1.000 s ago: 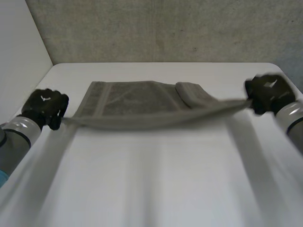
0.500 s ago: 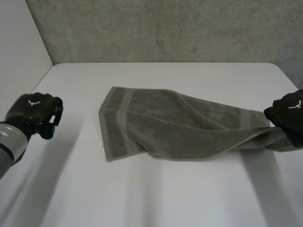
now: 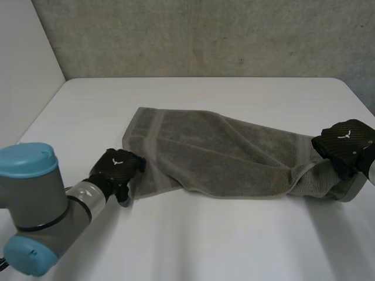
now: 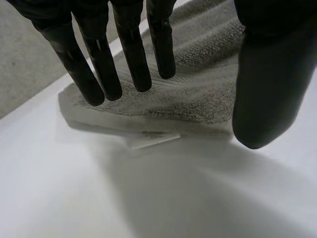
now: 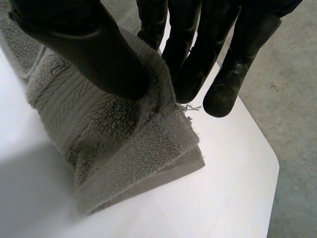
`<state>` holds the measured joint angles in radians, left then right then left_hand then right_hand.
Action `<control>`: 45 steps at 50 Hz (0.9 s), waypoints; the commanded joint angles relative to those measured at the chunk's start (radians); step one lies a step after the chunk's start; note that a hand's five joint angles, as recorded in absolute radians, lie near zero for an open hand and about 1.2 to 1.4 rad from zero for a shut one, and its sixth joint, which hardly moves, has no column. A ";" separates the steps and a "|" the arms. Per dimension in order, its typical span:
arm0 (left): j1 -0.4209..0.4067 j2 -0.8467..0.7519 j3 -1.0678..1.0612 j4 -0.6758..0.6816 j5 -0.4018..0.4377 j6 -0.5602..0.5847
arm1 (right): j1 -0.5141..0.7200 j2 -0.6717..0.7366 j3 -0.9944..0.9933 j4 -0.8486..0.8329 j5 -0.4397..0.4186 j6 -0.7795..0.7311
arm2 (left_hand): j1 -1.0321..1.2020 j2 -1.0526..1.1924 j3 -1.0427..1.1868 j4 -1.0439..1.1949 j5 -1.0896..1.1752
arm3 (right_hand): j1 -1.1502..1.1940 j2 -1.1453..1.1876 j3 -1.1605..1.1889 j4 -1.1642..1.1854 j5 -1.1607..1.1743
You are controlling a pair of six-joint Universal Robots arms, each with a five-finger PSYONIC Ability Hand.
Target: Fold the towel.
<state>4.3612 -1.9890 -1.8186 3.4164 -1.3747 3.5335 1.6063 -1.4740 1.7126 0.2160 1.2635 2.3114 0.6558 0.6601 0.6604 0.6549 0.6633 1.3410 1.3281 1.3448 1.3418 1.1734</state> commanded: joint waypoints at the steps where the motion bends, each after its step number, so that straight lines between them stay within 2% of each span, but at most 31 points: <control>1: -0.023 -0.102 0.102 -0.005 0.000 0.001 | -0.005 0.014 0.016 -0.018 -0.001 -0.001 | -0.005 -0.009 -0.010 -0.004 -0.187 | 0.055 0.068 0.051 0.054 0.048; 14: -0.054 -0.183 0.185 -0.022 -0.001 0.074 | 0.000 0.024 0.030 -0.041 0.001 -0.001 | -0.005 -0.009 -0.009 -0.004 -0.187 | 0.055 0.068 0.051 0.054 0.048; 20: -0.055 -0.208 0.206 -0.020 -0.038 0.079 | 0.000 0.024 0.033 -0.046 0.001 -0.001 | -0.002 -0.006 -0.007 -0.001 -0.184 | 0.055 0.068 0.051 0.054 0.048; 31: -0.057 -0.228 0.248 -0.022 -0.060 0.079 | 0.003 0.027 0.042 -0.061 0.001 -0.003 | 0.294 0.290 0.290 0.295 0.112 | 0.055 0.068 0.051 0.054 0.048; 45: -0.066 -0.225 0.252 -0.022 -0.052 0.074 | 0.004 0.049 0.042 -0.061 0.002 -0.003 | 0.301 0.296 0.296 0.301 0.118 | 0.055 0.068 0.051 0.054 0.048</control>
<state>4.2989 -2.2099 -1.5652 3.3935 -1.4281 3.6078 1.6102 -1.4276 1.7548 0.1545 1.2654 2.3086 1.0698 1.0769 1.0723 1.0724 0.8243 1.3405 1.3281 1.3452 1.3418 1.1734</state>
